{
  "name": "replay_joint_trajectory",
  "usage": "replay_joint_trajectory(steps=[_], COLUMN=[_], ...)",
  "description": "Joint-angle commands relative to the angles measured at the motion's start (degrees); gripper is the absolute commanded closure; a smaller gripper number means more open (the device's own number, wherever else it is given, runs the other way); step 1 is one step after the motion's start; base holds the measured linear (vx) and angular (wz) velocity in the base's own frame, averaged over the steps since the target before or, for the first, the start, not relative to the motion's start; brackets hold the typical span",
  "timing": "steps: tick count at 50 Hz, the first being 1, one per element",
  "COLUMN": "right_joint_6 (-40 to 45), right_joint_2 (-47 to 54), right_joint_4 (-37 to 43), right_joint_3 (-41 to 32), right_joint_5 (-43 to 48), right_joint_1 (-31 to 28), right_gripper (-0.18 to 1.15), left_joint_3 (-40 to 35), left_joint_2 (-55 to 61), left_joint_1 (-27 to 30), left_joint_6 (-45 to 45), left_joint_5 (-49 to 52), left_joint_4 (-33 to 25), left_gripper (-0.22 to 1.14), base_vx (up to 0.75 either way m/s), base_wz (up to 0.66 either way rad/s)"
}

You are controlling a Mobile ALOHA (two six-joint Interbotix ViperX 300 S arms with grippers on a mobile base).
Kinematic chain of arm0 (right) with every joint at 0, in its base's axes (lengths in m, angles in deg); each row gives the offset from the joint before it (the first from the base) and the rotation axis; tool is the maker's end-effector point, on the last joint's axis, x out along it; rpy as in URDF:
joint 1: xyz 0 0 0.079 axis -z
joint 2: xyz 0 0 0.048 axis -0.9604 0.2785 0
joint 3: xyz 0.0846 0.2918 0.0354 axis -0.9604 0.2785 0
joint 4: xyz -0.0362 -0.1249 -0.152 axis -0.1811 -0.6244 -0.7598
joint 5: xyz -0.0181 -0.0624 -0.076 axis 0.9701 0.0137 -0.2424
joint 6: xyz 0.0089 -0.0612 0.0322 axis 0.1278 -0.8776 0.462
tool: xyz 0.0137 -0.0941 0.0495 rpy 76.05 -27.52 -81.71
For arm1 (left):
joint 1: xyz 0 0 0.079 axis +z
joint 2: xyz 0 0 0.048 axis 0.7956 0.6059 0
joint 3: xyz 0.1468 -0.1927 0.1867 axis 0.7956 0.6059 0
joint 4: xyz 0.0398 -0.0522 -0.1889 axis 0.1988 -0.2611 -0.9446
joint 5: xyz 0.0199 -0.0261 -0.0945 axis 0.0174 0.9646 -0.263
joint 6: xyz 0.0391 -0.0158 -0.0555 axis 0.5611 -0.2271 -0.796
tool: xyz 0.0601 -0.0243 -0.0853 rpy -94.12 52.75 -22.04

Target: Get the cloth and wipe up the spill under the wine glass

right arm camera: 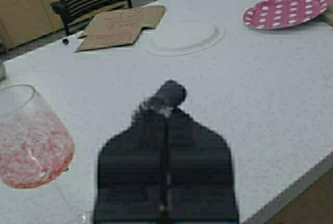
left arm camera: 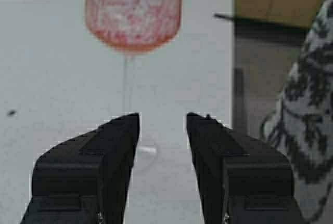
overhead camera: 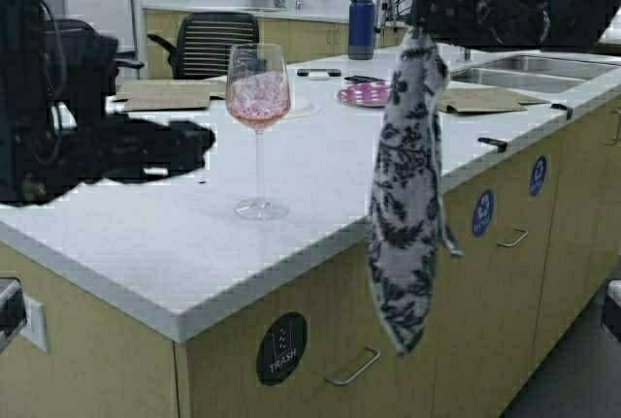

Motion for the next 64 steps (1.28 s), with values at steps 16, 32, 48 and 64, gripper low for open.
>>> replay_joint_trajectory(steps=[16, 32, 48, 64], right_joint_6=[0.0, -0.5, -0.5, -0.5], right_joint_2=[-18.6, -28.9, -32.6, -36.4], right_joint_4=[-2.5, -3.4, -4.3, -5.0], right_joint_3=[-3.4, -8.4, -12.6, -12.7], right_joint_5=[-23.4, -37.3, -45.3, -50.4], right_joint_1=[-0.8, -0.8, -0.8, -0.8], right_gripper=[0.91, 0.91, 0.91, 0.91], left_joint_3=[3.8, -4.4, -11.2, -8.3], left_joint_2=[-32.3, -60.5, -74.7, -76.5], left_joint_1=[-0.1, -0.2, -0.1, 1.5], left_joint_6=[-1.3, -2.6, -2.0, -2.3], left_joint_5=[19.6, 56.2, 80.3, 81.0], left_joint_4=[-0.3, -3.1, -5.8, -5.8], left_gripper=[0.17, 0.17, 0.17, 0.17], base_vx=[0.0, 0.0, 0.0, 0.0], base_wz=[0.0, 0.0, 0.0, 0.0])
